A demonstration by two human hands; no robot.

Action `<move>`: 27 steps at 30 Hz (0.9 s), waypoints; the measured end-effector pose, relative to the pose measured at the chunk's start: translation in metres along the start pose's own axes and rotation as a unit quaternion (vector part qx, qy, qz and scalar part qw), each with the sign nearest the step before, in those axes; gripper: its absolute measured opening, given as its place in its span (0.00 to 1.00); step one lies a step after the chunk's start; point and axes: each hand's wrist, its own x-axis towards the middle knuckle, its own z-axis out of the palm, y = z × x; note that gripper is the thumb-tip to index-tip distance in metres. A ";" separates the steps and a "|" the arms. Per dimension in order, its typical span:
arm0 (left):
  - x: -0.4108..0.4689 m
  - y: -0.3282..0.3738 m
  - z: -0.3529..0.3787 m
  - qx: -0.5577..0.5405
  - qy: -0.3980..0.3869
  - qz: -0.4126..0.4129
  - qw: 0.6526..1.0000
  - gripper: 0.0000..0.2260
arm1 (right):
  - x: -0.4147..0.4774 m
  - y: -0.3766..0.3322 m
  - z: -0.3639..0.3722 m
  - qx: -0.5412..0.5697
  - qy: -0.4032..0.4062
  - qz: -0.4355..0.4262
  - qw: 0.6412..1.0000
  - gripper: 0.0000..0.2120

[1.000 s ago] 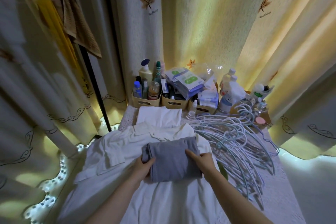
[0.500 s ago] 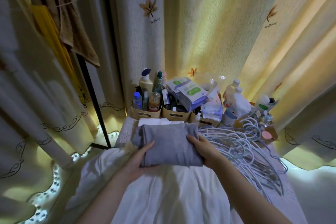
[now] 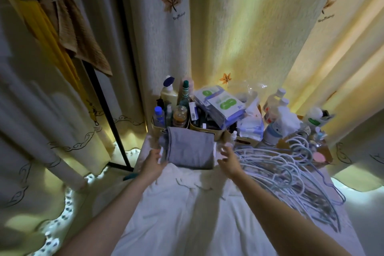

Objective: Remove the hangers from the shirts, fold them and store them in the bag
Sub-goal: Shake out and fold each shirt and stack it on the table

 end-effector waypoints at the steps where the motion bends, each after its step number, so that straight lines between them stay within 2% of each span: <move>1: -0.005 -0.013 0.000 0.044 -0.025 -0.008 0.999 0.22 | -0.004 0.014 -0.003 -0.023 -0.003 0.005 1.000 0.24; 3: -0.013 -0.030 -0.001 0.118 -0.062 -0.025 0.991 0.25 | -0.012 0.036 -0.012 -0.054 -0.002 0.031 0.998 0.20; 5: -0.017 -0.031 -0.003 0.138 -0.072 -0.030 0.987 0.27 | -0.017 0.047 -0.021 -0.079 -0.002 0.055 0.995 0.17; 8: -0.021 -0.014 -0.007 0.071 -0.045 -0.023 0.996 0.26 | -0.023 0.046 -0.030 -0.149 -0.026 0.045 0.987 0.15; 10: -0.026 0.001 -0.014 -0.003 -0.044 -0.024 0.999 0.21 | -0.027 0.039 -0.035 -0.123 -0.043 0.037 0.991 0.14; 12: -0.032 0.014 -0.024 -0.045 -0.078 -0.041 0.995 0.17 | -0.032 0.034 -0.041 -0.090 -0.062 0.046 0.993 0.12; 15: -0.042 0.027 -0.042 0.006 -0.167 -0.059 0.984 0.17 | -0.045 0.030 -0.048 -0.097 -0.115 0.030 0.988 0.12; 17: -0.048 0.032 -0.052 0.046 -0.179 -0.002 0.983 0.17 | -0.056 0.029 -0.052 -0.096 -0.146 -0.002 0.985 0.07; 19: -0.055 0.040 -0.063 0.033 -0.160 0.049 0.985 0.16 | -0.066 0.027 -0.058 -0.095 -0.152 -0.049 0.983 0.07; 22: -0.067 0.060 -0.082 0.021 -0.176 0.078 0.981 0.10 | -0.081 0.017 -0.072 -0.101 -0.125 -0.098 0.982 0.09; 25: -0.080 0.083 -0.093 0.038 -0.213 0.123 0.969 0.05 | -0.094 0.004 -0.087 -0.100 -0.143 -0.121 0.977 0.04; 27: -0.088 0.092 -0.099 0.043 -0.215 0.158 0.963 0.06 | -0.102 -0.001 -0.095 -0.100 -0.139 -0.141 0.975 0.03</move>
